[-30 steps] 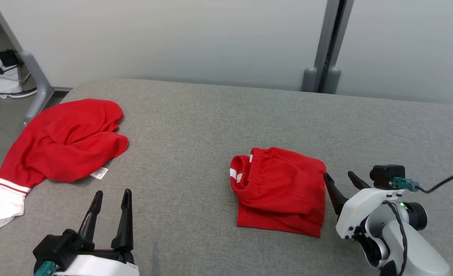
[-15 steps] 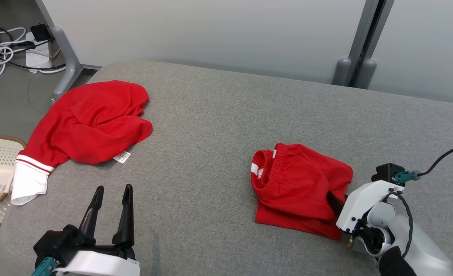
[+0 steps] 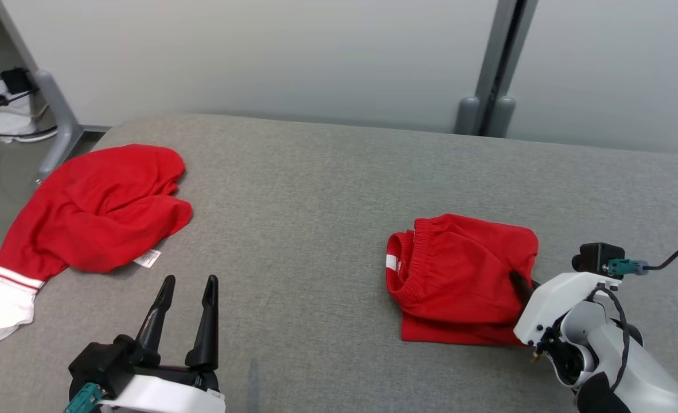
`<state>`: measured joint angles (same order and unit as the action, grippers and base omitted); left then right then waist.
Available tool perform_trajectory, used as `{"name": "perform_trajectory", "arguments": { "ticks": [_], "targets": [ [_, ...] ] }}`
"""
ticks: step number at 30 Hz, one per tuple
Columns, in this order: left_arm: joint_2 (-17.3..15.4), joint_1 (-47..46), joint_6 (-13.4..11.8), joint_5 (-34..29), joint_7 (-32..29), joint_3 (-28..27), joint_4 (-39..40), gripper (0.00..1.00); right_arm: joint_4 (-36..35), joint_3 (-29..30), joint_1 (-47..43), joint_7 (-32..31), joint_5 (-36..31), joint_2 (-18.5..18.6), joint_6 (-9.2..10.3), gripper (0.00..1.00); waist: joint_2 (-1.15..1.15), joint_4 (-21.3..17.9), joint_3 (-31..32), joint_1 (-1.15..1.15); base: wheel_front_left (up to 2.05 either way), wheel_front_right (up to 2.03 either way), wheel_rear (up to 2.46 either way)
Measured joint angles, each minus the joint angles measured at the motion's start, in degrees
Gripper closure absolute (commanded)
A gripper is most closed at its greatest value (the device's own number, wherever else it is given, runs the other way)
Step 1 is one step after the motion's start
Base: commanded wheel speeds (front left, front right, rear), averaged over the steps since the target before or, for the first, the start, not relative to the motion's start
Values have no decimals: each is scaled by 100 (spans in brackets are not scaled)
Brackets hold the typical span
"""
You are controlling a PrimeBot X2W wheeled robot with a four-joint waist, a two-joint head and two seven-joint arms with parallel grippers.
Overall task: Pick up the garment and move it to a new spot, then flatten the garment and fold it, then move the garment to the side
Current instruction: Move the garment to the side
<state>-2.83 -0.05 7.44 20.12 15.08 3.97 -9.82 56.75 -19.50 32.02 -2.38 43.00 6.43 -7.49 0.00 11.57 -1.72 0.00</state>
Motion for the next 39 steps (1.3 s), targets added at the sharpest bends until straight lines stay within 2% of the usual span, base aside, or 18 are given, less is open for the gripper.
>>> {"name": "perform_trajectory", "arguments": {
  "ticks": [12, 19, 25, 31, 39],
  "targets": [
    [2, -90, 0, 54, 0, 519, 43, 0, -255, -287, -206, 205, 176, 331, 1, 100, 0, -1335, 157, 0, 0, 0, 0],
    [3, -201, 0, 67, 0, 786, 33, 0, -355, -348, -225, 293, 297, 386, 1, 100, 0, -2189, 98, 0, 0, 0, 0],
    [-5, -315, 0, 74, 0, 1012, -5, 0, -448, -488, -208, 352, 355, 369, 1, 100, 0, -2758, -19, 0, 0, 0, 0],
    [-146, -493, 0, 79, 0, 1177, -4, 0, -449, -684, 175, 565, 237, 580, 0, 100, 0, -2910, -285, 0, 0, 0, 0],
    [-412, -786, 0, 170, 0, 1540, 5, 0, -263, -890, 1138, 836, 130, 1014, 0, 100, 0, -2724, -822, 0, 0, 0, 0]
  ]
}}
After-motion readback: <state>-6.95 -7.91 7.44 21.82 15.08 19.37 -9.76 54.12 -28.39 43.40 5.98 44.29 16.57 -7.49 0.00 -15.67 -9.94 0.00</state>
